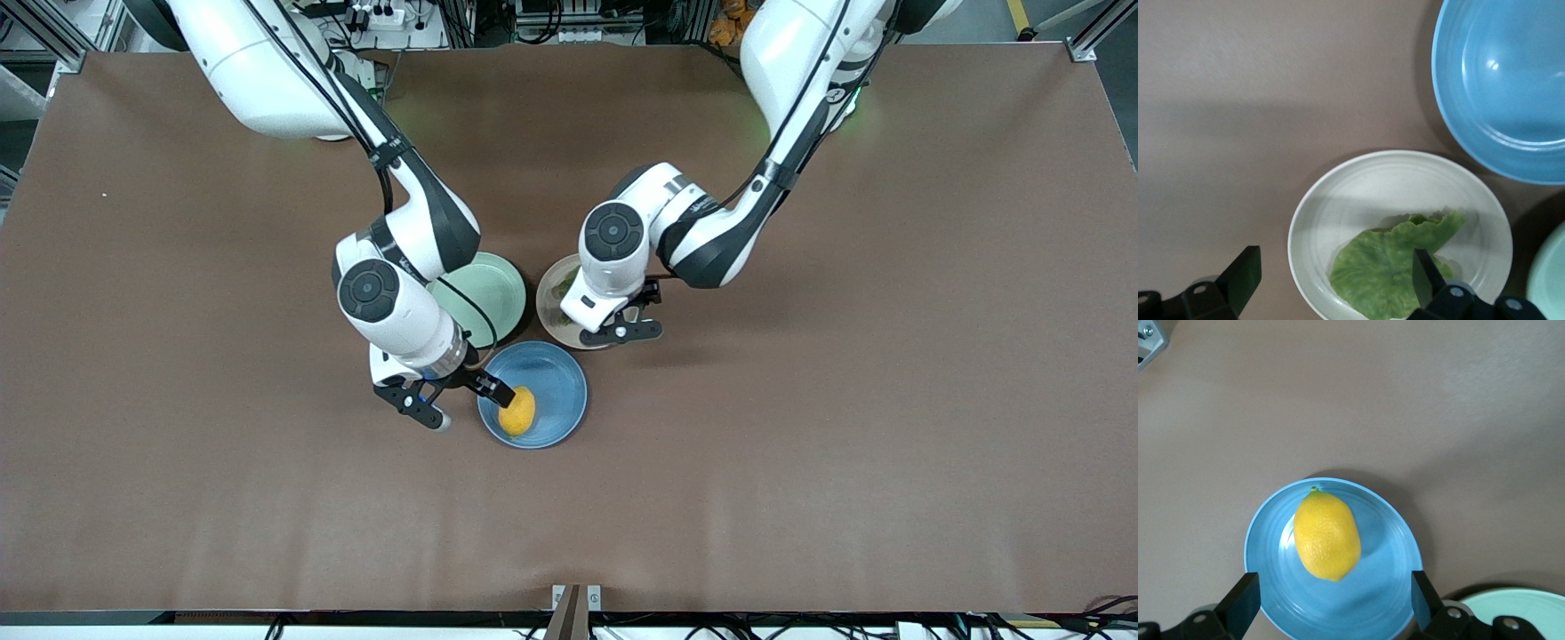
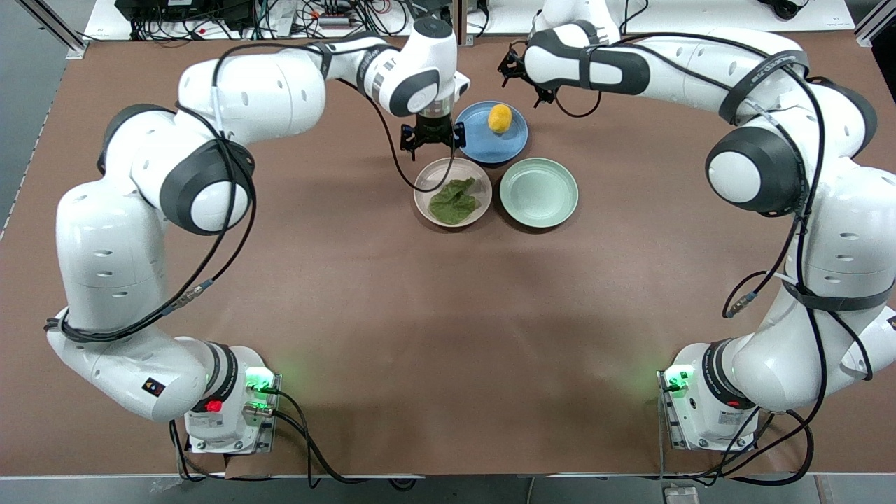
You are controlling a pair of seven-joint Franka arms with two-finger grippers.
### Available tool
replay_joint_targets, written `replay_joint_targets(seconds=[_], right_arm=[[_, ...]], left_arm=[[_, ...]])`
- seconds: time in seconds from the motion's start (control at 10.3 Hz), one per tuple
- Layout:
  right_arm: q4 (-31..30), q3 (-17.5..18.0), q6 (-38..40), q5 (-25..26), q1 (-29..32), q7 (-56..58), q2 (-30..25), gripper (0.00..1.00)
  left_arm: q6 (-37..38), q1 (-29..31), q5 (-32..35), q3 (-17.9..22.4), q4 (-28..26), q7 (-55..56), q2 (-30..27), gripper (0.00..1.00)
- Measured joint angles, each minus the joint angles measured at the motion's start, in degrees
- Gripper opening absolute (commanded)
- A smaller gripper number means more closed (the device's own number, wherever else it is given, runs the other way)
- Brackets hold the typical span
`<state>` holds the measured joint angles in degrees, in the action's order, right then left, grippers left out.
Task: Pick lemon and lettuce from blue and beige plates
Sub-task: 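Close the right gripper on the lemon while the left gripper grasps the lettuce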
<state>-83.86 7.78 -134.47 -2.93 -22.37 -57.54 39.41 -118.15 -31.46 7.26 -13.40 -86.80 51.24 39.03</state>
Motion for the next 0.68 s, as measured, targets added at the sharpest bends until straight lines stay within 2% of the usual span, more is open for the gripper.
replay_joint_targets(seconds=[0.29,0.68], right_arm=[[0.97,0.03,-5.11,1.91,-1.58,-1.12,4.25,1.0],[4.82,0.01,-5.97,7.34,-3.36,-5.27,10.52,1.0]], left_arm=[[-4.07,-1.72,0.23,0.01,0.1,0.0,2.93,1.0],[-4.57,-3.53,0.28,0.01,0.29,-0.01,5.72,1.0]])
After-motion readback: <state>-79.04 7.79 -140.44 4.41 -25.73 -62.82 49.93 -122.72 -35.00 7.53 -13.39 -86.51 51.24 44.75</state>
